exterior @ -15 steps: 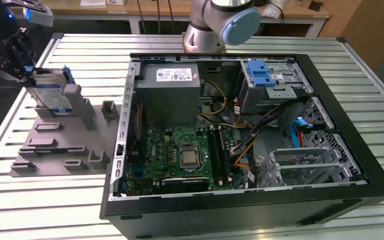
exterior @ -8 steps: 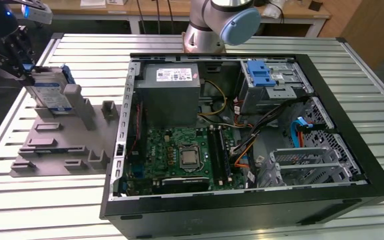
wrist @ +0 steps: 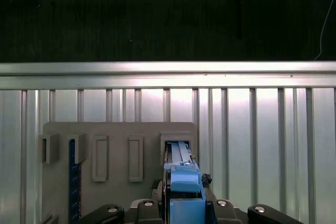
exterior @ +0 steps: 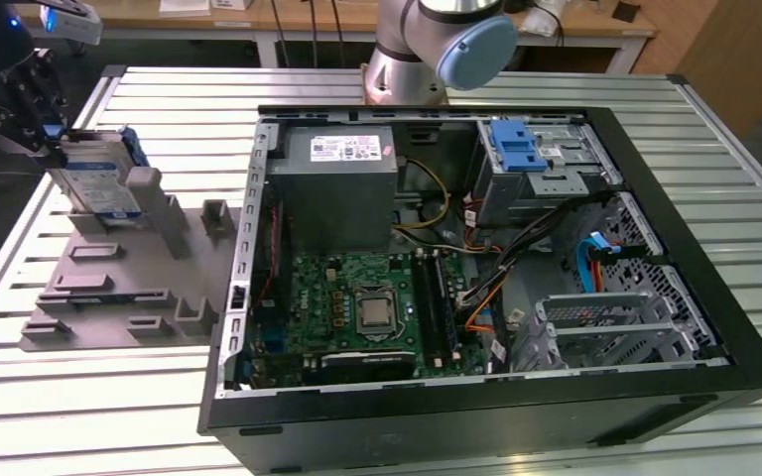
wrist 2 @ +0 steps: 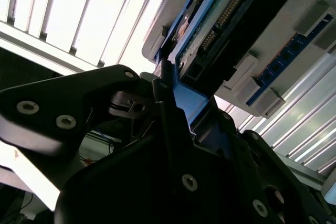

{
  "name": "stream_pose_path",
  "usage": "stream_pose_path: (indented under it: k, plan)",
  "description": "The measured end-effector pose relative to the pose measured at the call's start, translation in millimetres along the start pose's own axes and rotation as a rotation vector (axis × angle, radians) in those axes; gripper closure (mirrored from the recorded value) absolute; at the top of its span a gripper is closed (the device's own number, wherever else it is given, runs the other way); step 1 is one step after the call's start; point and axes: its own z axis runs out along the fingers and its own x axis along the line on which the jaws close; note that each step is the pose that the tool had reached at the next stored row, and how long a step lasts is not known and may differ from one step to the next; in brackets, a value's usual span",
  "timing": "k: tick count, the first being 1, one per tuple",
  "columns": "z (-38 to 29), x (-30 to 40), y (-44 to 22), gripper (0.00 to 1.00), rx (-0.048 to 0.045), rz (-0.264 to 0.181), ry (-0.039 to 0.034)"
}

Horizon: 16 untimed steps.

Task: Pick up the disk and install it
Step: 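Pick up the disk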

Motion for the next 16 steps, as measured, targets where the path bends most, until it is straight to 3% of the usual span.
stream_pose_path:
  k: [16]
  plan:
    - [-12.4, -0.1, 0.2, 0.64, 0.0000, 0.000, -0.0009]
